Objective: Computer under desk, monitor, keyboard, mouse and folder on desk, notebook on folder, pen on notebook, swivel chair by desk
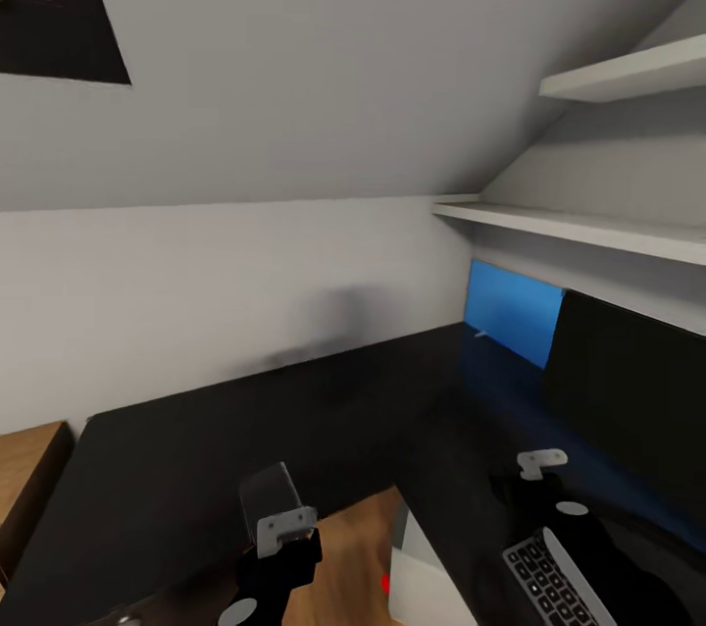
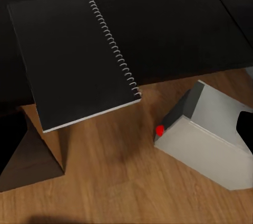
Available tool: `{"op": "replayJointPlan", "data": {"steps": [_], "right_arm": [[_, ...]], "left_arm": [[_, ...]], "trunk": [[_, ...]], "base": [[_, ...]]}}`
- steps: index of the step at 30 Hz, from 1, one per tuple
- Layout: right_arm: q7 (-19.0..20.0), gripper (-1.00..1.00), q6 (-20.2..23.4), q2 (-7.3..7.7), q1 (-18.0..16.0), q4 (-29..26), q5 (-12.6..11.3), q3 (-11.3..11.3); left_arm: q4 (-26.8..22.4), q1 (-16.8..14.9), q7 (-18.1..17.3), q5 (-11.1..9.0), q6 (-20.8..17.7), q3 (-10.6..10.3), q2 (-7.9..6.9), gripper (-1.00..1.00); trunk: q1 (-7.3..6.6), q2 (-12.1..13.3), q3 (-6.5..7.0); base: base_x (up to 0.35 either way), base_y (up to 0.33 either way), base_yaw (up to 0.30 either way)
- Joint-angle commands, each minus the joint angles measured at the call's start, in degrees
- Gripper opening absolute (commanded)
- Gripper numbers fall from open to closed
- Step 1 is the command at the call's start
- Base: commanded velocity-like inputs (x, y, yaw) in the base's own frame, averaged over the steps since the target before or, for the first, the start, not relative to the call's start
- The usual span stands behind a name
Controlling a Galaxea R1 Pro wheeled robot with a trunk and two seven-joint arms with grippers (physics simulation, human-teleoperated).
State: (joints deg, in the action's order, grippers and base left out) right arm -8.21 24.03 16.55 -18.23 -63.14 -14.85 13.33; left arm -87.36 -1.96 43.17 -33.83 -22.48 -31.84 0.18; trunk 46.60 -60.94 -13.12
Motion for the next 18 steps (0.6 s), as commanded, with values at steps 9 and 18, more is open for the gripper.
{"op": "replayJointPlan", "data": {"steps": [9,18], "right_arm": [[-0.58,-1.00,-0.39,-0.27,-0.18,5.03,1.54,0.10],[-0.58,-1.00,-1.78,-0.55,-0.73,12.60,1.64,0.20]], "left_arm": [[-0.71,-0.06,0.27,-0.28,1.03,-0.03,-0.08,1.00],[-2.91,-0.06,5.00,-0.45,8.81,-0.12,-0.88,1.00]], "trunk": [[0.03,-0.05,-0.08],[0.47,-0.85,-0.44]], "base": [[0.181,0.000,0.000],[0.025,0.000,0.000]]}}
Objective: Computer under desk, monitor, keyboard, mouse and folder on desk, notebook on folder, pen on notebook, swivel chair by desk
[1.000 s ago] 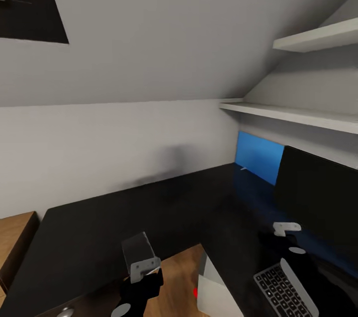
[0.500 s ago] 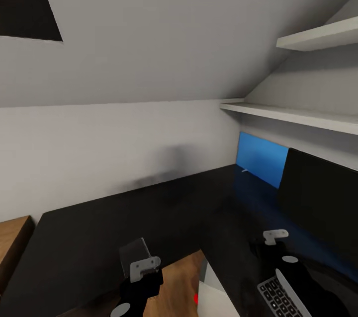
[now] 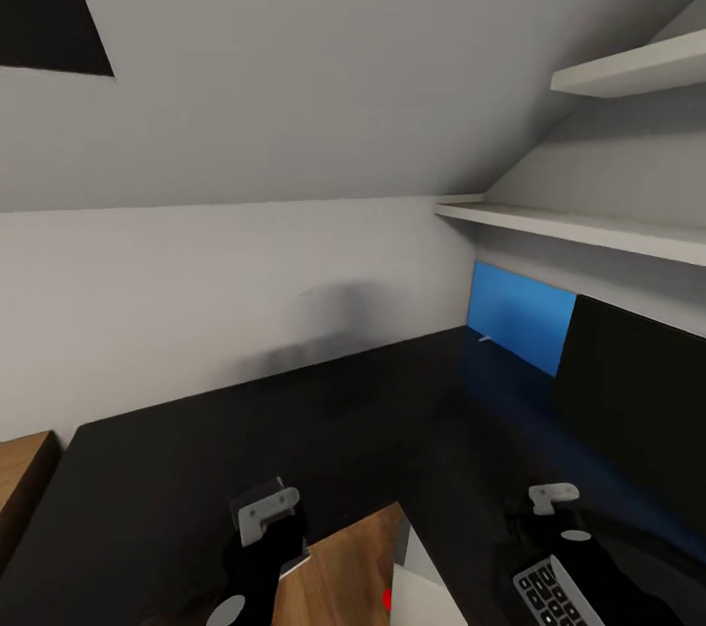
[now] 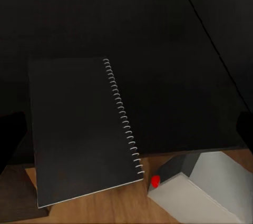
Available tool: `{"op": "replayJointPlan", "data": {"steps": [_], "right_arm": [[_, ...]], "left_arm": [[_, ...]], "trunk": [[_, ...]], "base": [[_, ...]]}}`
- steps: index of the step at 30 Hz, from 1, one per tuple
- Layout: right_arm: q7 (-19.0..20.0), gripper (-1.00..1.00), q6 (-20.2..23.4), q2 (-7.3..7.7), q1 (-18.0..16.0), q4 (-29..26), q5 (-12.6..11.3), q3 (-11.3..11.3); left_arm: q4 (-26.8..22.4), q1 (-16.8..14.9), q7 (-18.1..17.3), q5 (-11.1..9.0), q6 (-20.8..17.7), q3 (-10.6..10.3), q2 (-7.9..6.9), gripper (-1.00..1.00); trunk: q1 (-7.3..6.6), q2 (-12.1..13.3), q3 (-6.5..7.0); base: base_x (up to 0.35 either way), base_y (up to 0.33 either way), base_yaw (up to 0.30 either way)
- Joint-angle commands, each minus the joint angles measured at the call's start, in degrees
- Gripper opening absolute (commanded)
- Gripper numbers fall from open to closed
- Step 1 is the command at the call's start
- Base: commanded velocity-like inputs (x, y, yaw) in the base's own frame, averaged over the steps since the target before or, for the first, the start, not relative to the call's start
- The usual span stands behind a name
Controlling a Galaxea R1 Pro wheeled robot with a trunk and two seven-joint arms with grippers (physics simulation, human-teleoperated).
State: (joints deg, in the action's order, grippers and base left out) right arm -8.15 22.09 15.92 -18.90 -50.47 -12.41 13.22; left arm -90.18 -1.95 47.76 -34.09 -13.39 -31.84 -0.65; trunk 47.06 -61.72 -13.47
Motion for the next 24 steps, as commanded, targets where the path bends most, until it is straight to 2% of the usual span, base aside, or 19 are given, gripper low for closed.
{"op": "replayJointPlan", "data": {"steps": [1,9,13,15,19,24], "right_arm": [[-0.64,-1.00,0.06,0.05,-0.15,0.37,-0.79,0.32],[-0.64,-1.00,-0.29,-0.16,-0.43,1.47,-0.78,0.32],[-0.64,-1.00,-0.30,-0.17,-0.43,1.47,-0.78,0.34],[-0.64,-1.00,-0.30,-0.18,-0.43,1.49,-0.78,0.39],[-0.64,-1.00,-0.30,-0.19,-0.43,1.51,-0.78,0.40],[-0.64,-1.00,-0.30,-0.24,-0.43,1.63,-0.75,0.41]], "left_arm": [[-0.12,-0.07,0.44,-0.18,-0.20,-0.18,-0.05,1.00],[-0.25,-0.07,0.49,-0.18,-0.06,-0.44,-0.06,1.00],[-0.20,-0.07,0.49,-0.18,-0.24,-0.47,-0.13,1.00],[-0.10,-0.07,0.49,-0.18,-0.18,-0.43,-0.62,1.00],[-0.08,-0.07,0.49,-0.24,-0.08,-0.42,-1.23,1.00],[-0.12,-0.07,0.48,-0.27,-0.08,-0.47,-1.31,1.00]], "trunk": [[0.23,-0.47,-0.27],[1.99,-3.68,-1.70],[1.99,-3.68,-1.70],[1.99,-3.68,-1.70],[1.99,-3.68,-1.70],[1.99,-3.68,-1.70]], "base": [[0.000,0.000,0.000],[0.000,0.000,0.000],[0.000,0.000,0.000],[0.038,0.000,0.000],[0.213,0.000,0.000],[0.110,0.000,0.000]]}}
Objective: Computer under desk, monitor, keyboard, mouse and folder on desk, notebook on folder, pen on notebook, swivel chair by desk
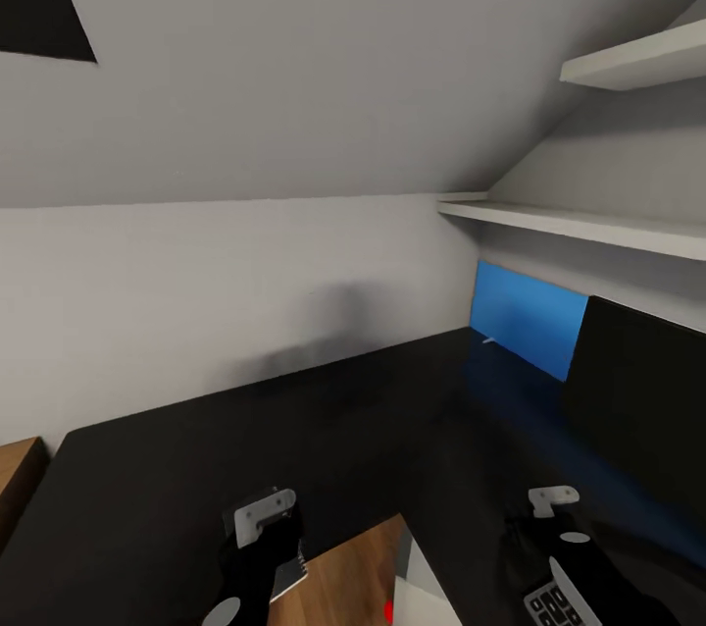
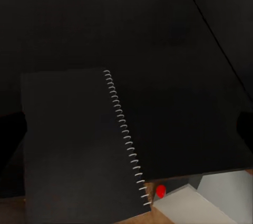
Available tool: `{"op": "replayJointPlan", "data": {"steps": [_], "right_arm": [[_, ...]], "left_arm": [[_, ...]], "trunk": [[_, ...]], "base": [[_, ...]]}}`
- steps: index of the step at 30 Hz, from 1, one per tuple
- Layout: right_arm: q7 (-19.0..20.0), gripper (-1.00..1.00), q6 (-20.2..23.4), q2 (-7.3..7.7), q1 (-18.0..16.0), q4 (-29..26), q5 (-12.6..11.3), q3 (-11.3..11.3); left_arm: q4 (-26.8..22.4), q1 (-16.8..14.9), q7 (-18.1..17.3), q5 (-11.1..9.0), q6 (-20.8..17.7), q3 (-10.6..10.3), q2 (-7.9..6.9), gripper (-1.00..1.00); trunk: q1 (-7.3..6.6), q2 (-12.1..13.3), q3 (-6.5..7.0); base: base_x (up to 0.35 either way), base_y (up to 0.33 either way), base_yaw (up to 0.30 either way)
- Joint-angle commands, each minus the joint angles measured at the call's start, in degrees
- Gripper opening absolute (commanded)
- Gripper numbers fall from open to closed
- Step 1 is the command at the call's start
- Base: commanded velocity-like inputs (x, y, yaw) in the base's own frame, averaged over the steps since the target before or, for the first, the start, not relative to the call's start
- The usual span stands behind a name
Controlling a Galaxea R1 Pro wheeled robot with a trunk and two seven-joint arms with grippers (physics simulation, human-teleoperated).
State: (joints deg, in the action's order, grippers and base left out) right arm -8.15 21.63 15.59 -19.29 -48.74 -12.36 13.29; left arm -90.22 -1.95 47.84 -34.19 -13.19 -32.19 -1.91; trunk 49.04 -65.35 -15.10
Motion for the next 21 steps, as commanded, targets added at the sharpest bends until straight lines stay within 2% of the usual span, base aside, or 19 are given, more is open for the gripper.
{"op": "replayJointPlan", "data": {"steps": [1,3,7,10,16,20,21], "right_arm": [[-0.64,-1.00,0.17,0.07,-0.05,-0.07,-0.78,0.33],[-0.64,-1.00,0.17,0.06,-0.05,0.06,-0.75,0.33],[-0.64,-1.00,0.17,-0.19,-0.05,0.58,-0.70,0.43],[-0.64,-1.00,0.22,-0.59,-0.05,0.65,0.88,0.49],[-0.64,-1.00,0.25,-0.85,-0.05,0.75,2.01,0.51],[-0.64,-1.00,0.21,-1.17,-0.05,0.75,2.14,0.51],[-0.64,1.00,0.19,-1.20,-0.05,0.76,2.15,0.51]], "left_arm": [[-0.11,-0.07,0.41,-0.18,-0.28,-0.11,-0.04,1.00],[-0.12,-0.07,0.41,-0.18,-0.27,-0.08,-0.03,1.00],[-0.16,-0.07,0.42,-0.18,-0.26,-0.12,0.02,1.00],[-0.18,-0.07,0.42,-0.18,-0.26,-0.10,0.03,1.00],[-0.20,-0.07,0.42,-0.18,-0.26,-0.12,0.01,1.00],[-0.18,-0.07,0.42,-0.18,-0.28,-0.08,0.00,1.00],[-0.16,-0.07,0.42,-0.18,-0.29,-0.08,-0.01,1.00]], "trunk": [[0.01,-0.05,-0.08],[0.01,-0.05,-0.08],[0.89,-1.66,-0.79],[1.55,-2.86,-1.33],[2.87,-5.27,-2.41],[2.87,-5.27,-2.41],[2.87,-5.27,-2.41]], "base": [[0.021,0.000,0.000],[0.011,0.000,0.000],[0.003,0.000,0.000],[0.000,0.000,0.000],[0.000,0.000,0.000],[0.000,0.000,0.000],[0.000,0.000,0.000]]}}
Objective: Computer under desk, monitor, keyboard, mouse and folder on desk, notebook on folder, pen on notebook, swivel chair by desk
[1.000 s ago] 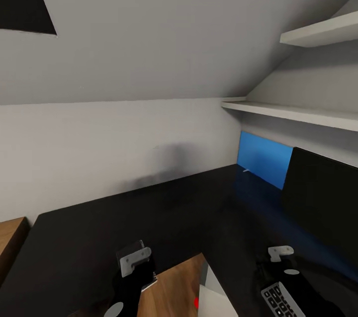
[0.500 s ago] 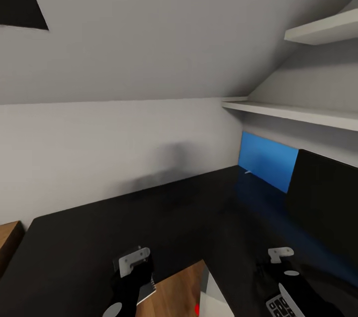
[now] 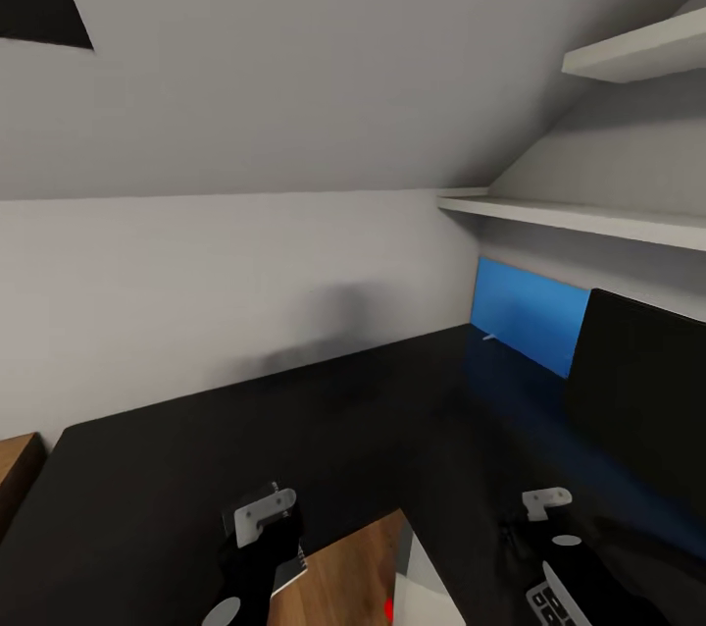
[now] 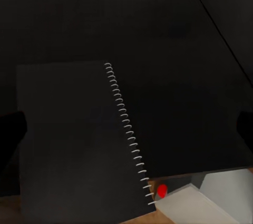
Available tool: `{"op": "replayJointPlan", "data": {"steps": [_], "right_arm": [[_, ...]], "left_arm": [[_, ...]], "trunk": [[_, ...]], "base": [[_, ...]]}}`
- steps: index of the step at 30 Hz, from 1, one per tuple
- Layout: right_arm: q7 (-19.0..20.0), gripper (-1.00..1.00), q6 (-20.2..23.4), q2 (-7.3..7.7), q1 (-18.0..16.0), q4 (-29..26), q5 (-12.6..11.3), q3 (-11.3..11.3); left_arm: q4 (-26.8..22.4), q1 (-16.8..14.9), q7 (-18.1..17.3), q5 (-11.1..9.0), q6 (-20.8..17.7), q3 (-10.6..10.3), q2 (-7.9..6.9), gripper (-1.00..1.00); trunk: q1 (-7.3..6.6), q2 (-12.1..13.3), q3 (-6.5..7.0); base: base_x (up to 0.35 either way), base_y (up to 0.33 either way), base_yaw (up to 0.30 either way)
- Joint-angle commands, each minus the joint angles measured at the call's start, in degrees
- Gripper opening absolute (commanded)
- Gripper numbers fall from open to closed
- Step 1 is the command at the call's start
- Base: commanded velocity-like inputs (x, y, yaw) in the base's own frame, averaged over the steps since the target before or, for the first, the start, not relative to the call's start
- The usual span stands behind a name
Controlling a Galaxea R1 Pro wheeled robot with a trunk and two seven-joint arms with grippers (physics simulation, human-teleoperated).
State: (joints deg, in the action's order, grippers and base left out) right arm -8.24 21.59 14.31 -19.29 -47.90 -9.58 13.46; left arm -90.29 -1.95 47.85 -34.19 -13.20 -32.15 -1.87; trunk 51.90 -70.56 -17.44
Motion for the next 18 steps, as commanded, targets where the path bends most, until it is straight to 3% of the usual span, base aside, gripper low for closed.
{"op": "replayJointPlan", "data": {"steps": [1,14,18], "right_arm": [[-0.55,1.00,0.25,0.05,-0.05,-0.14,-0.62,0.34],[-0.55,1.00,0.17,0.07,-0.05,-0.97,-0.61,0.28],[-1.01,1.00,-2.70,-0.07,-0.02,-6.90,-1.06,0.05]], "left_arm": [[-0.08,-0.07,0.41,-0.18,-0.27,-0.11,-0.06,1.00],[-0.01,-0.07,0.34,-0.51,-0.42,-0.02,-0.09,1.00],[0.09,-0.07,0.32,-0.67,-0.57,0.06,-0.09,1.00]], "trunk": [[0.00,-0.05,-0.07],[-2.41,4.36,1.90],[-3.29,5.97,2.62]], "base": [[0.000,0.000,0.000],[0.000,0.000,0.000],[0.000,0.000,0.000]]}}
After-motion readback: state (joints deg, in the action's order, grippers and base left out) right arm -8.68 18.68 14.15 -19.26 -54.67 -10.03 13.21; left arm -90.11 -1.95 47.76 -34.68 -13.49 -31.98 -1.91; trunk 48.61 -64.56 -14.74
